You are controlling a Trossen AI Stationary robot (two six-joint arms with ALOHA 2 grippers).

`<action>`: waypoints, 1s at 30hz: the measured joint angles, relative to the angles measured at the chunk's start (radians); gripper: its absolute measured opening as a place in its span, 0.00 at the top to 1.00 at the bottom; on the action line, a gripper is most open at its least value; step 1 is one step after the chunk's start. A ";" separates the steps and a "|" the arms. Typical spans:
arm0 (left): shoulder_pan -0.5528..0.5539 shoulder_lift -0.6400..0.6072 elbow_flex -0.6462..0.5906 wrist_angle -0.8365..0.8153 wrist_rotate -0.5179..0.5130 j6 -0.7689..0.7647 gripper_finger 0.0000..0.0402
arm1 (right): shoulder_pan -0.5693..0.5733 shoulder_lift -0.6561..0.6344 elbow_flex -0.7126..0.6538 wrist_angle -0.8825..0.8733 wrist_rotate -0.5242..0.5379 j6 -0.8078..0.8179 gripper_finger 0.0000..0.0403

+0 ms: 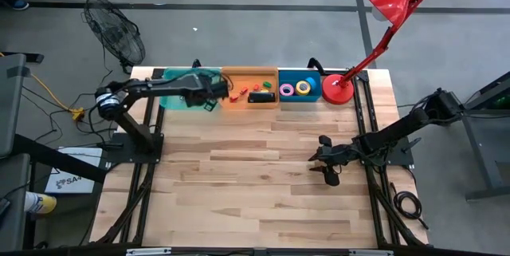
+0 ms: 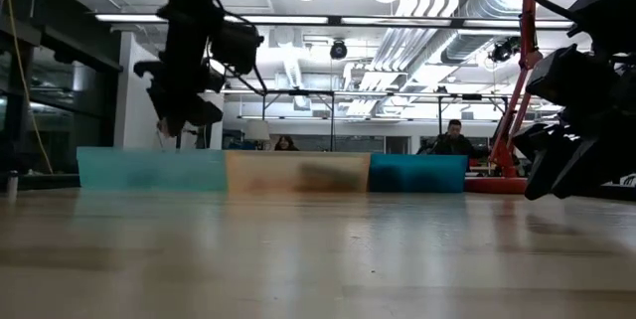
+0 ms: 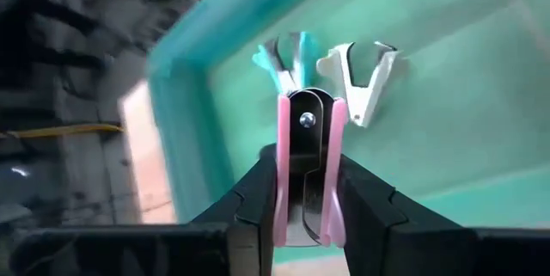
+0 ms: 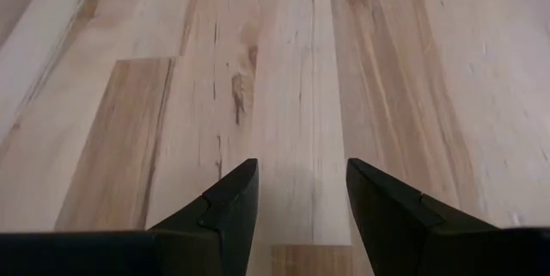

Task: Pick and place Stapler, Stapler remover, tape
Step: Put the pink staple remover into the green bin

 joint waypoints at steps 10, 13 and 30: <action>0.185 -0.008 -0.069 0.387 0.248 0.280 0.79 | 0.000 -0.001 0.000 0.009 0.010 0.005 0.58; 0.187 -0.045 -0.111 0.500 0.271 0.337 0.79 | 0.000 -0.001 0.000 0.009 0.011 0.006 0.58; 0.186 -0.443 -0.618 1.135 0.591 0.461 0.65 | -0.003 -0.002 0.000 0.094 0.126 -0.045 0.58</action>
